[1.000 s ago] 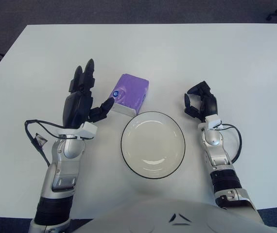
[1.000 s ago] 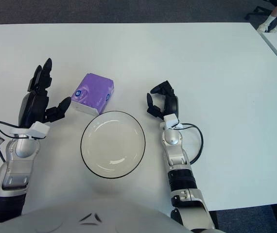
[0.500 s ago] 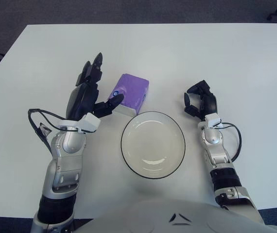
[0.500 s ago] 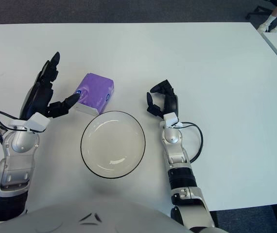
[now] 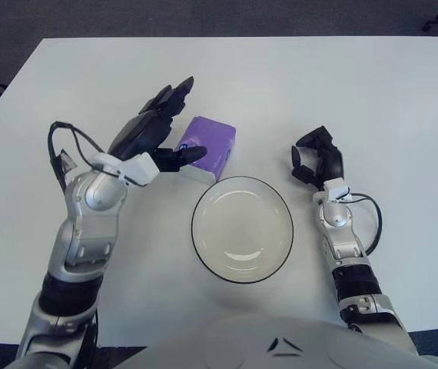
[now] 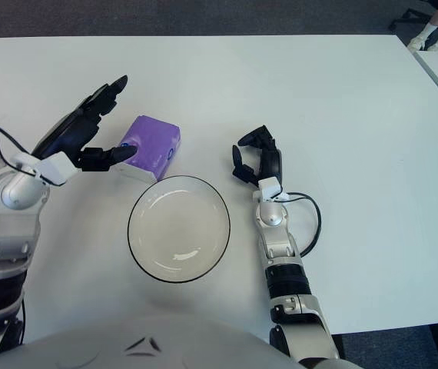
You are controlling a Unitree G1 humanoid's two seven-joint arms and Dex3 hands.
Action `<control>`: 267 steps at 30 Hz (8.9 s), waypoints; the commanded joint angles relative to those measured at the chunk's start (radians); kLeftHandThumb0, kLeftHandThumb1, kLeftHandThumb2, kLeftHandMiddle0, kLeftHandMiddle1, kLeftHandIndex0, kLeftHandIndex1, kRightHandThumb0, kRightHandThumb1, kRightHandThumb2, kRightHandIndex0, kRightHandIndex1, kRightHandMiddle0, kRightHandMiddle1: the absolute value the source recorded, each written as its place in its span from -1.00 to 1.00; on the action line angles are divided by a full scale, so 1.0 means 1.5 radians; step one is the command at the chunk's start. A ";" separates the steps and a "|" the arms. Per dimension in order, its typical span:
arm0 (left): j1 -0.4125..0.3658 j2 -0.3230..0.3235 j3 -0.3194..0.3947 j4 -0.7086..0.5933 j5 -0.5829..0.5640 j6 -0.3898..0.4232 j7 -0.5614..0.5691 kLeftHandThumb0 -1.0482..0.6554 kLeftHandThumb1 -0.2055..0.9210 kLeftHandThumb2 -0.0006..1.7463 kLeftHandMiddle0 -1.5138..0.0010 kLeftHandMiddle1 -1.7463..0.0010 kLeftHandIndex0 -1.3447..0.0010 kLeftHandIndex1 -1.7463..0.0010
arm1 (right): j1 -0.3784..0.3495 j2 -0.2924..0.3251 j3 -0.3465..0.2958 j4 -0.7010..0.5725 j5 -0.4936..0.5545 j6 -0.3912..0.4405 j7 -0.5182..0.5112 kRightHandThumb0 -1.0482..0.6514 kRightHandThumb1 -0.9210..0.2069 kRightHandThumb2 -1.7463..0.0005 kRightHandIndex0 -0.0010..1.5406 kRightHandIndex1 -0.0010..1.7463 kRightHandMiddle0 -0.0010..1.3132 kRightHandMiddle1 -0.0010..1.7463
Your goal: Put the tissue paper into the plate.
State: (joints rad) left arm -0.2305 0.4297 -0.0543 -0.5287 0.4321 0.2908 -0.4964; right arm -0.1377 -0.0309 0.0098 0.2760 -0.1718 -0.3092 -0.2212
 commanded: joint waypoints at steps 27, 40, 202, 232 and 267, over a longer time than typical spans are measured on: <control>-0.236 0.157 -0.175 0.089 0.064 0.197 -0.260 -1.00 1.00 -0.39 1.00 1.00 1.00 1.00 | 0.059 0.006 -0.008 0.069 0.004 0.038 0.007 -0.23 -0.46 -0.08 -0.19 0.62 -0.42 1.00; -0.252 0.127 -0.272 0.086 0.134 0.275 -0.294 -1.00 1.00 -0.43 1.00 1.00 1.00 1.00 | 0.057 0.003 -0.009 0.069 0.005 0.047 0.012 -0.23 -0.50 -0.05 -0.18 0.61 -0.44 1.00; -0.047 -0.097 -0.327 0.248 -0.022 0.519 0.291 -0.80 0.19 -0.24 1.00 1.00 1.00 1.00 | 0.062 -0.049 -0.024 0.032 0.012 -0.039 0.071 -0.23 -0.45 -0.09 -0.24 0.73 -0.41 1.00; -0.053 -0.031 -0.350 0.298 0.070 0.389 0.225 -0.75 0.11 -0.08 0.98 0.97 1.00 1.00 | 0.060 -0.042 -0.032 0.043 0.039 -0.075 0.075 -0.26 -0.26 -0.24 -0.15 0.88 -0.30 1.00; -0.033 0.019 -0.323 0.321 0.239 0.180 0.215 0.23 -0.37 0.66 0.02 -1.00 0.10 -0.76 | 0.060 -0.028 -0.049 0.049 0.089 -0.137 0.103 0.23 -0.04 -0.37 -0.24 0.81 -0.39 1.00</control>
State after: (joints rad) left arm -0.3617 0.4341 -0.5243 -0.1134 0.7793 0.5452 -0.1113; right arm -0.1159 -0.0835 -0.0604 0.2990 -0.0421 -0.5022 -0.0700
